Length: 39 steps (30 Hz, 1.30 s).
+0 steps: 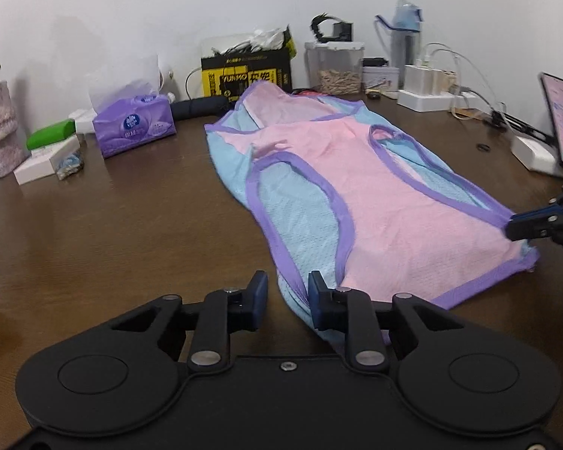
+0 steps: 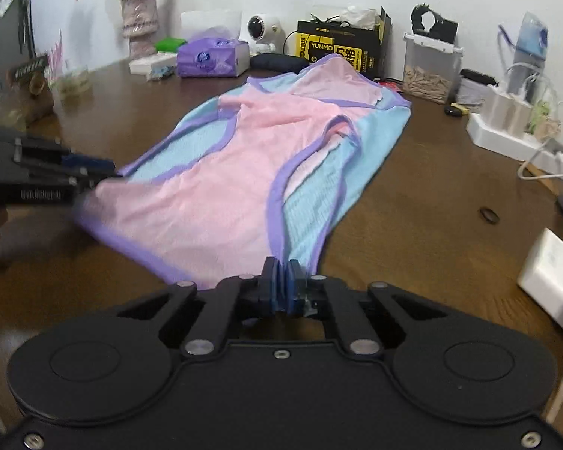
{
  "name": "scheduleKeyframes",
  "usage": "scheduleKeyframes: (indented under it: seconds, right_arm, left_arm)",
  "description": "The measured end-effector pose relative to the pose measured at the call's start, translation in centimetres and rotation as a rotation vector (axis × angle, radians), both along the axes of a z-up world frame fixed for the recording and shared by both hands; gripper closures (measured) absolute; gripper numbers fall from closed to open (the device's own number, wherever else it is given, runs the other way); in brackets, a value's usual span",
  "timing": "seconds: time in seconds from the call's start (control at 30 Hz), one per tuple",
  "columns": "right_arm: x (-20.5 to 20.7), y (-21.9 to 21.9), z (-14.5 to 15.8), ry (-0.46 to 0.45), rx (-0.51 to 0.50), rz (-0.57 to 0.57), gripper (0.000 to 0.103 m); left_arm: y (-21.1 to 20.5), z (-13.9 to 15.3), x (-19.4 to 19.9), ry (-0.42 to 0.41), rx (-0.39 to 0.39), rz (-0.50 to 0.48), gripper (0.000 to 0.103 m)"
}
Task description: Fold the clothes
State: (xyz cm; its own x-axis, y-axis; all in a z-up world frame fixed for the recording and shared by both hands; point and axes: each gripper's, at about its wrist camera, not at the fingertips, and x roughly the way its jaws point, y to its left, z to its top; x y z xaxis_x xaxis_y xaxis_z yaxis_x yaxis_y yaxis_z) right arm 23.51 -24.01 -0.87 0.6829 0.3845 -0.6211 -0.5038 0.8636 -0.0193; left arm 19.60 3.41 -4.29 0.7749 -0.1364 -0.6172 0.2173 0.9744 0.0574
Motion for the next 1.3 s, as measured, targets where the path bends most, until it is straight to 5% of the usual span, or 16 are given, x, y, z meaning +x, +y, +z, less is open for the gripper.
scheduleKeyframes:
  seconds: [0.07, 0.13, 0.17, 0.2, 0.33, 0.43, 0.53, 0.6, 0.63, 0.7, 0.83, 0.93, 1.0, 1.07, 1.2, 1.3]
  right_arm:
    - [-1.9, -0.1, 0.2, 0.006, 0.0, 0.005, 0.096]
    - [-4.8, -0.4, 1.2, -0.013, 0.01, 0.008, 0.088]
    - [-5.6, -0.9, 2.1, -0.037, 0.035, 0.001, 0.078]
    - [-5.7, -1.3, 2.9, -0.058, 0.057, -0.006, 0.073]
    - [-2.8, -1.5, 4.7, -0.134, 0.061, -0.052, 0.067]
    - [2.6, -0.5, 3.8, -0.123, 0.008, -0.098, 0.067]
    - [7.3, 0.5, 2.2, -0.063, 0.009, -0.101, 0.068]
    - [9.4, 0.8, 1.2, -0.035, 0.025, -0.099, 0.069]
    - [10.0, 0.8, 0.9, -0.026, 0.034, -0.101, 0.073]
    - [10.4, 0.4, 0.3, -0.025, 0.06, -0.119, 0.096]
    - [8.8, -2.1, -0.6, -0.05, 0.085, -0.197, 0.096]
    - [8.1, -3.9, -1.1, -0.027, 0.126, -0.26, 0.094]
    - [7.2, -3.8, -0.7, -0.047, 0.13, -0.269, 0.076]
    - [6.2, -3.4, 0.0, -0.068, 0.145, -0.251, 0.065]
    - [5.8, -1.5, 0.9, -0.025, 0.232, -0.136, 0.064]
    - [7.2, 0.0, 0.4, 0.035, 0.247, -0.119, 0.064]
  left_arm:
    - [0.5, 0.6, -1.5, 0.06, -0.086, -0.013, 0.078]
    - [1.2, 1.9, -1.9, 0.028, -0.136, -0.013, 0.069]
    - [1.3, 2.4, -1.7, 0.008, -0.135, -0.001, 0.055]
    - [1.5, 3.4, -0.8, -0.055, -0.115, 0.031, 0.044]
    - [0.4, 3.8, 3.9, -0.134, 0.008, 0.051, 0.043]
    - [-0.8, 2.6, 7.9, -0.075, 0.035, 0.027, 0.043]
    - [-1.3, 1.6, 10.0, -0.046, 0.048, 0.024, 0.053]
    - [-1.1, 1.0, 10.5, -0.029, 0.025, 0.022, 0.089]
    - [-0.8, 0.8, 10.5, -0.021, 0.006, 0.025, 0.092]
    - [0.6, 0.6, 10.5, -0.03, -0.012, 0.068, 0.097]
    - [2.9, 0.5, 10.1, -0.019, -0.073, 0.153, 0.097]
    - [3.2, 0.7, 9.4, -0.001, -0.117, 0.173, 0.092]
    - [2.9, 1.2, 8.7, -0.001, -0.13, 0.174, 0.063]
    - [2.2, 2.3, 7.8, -0.035, -0.157, 0.129, 0.052]
    - [-0.6, 2.5, 8.5, 0.029, -0.219, -0.004, 0.052]
    - [-2.0, 1.9, 9.5, 0.06, -0.211, -0.014, 0.053]
